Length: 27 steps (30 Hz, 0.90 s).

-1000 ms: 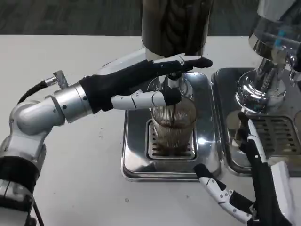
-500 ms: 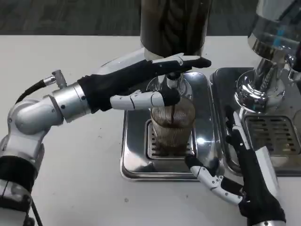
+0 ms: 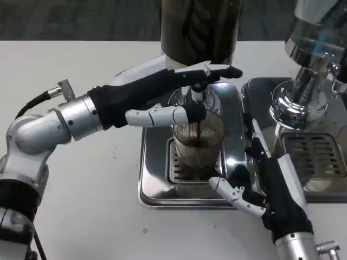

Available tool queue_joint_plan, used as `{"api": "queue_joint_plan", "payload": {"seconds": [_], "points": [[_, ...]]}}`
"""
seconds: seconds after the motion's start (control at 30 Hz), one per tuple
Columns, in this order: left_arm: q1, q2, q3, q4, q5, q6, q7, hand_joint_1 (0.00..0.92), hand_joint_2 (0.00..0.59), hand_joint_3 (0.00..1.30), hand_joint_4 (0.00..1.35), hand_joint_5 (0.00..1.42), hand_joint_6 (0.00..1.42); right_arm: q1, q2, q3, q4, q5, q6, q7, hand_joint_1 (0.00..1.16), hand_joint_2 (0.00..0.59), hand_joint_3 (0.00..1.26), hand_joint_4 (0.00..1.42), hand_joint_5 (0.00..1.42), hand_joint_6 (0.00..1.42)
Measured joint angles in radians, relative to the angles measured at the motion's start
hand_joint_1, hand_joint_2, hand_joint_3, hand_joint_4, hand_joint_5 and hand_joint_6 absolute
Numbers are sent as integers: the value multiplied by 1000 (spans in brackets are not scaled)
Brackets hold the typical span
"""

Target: Grasp the cup under the faucet to collect the drink, then remove the cup.

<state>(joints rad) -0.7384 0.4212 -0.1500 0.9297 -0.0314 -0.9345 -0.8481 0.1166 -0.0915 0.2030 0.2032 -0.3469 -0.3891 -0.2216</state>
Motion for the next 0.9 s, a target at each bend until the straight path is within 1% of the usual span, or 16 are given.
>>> {"api": "queue_joint_plan", "payload": {"seconds": [0.13, 0.3, 0.43, 0.6, 0.9], "points": [[5, 4, 0, -7, 0, 0, 1, 0, 147, 158, 60, 0, 0, -37, 2, -1, 41, 2, -1, 7, 632, 220, 14, 0, 28, 113], [17, 8, 0, -21, -1, 0, 9, 0, 147, 159, 64, 0, 0, -109, 3, -2, 105, 17, -4, 24, 630, 221, 15, 0, 23, 113], [24, 13, 0, -34, -1, 2, 9, 0, 147, 159, 68, 0, 0, -140, 2, -2, 144, 25, -7, 34, 629, 221, 15, 0, 19, 113], [29, 18, 1, -45, -2, 4, 9, 0, 147, 159, 70, 0, 0, -174, 3, -4, 181, 37, -10, 51, 624, 225, 15, 0, 17, 113], [37, 29, 1, -59, -4, 6, 10, 0, 147, 159, 70, 0, 0, -204, 5, -5, 228, 60, -25, 76, 617, 230, 24, 0, 15, 101]]}}
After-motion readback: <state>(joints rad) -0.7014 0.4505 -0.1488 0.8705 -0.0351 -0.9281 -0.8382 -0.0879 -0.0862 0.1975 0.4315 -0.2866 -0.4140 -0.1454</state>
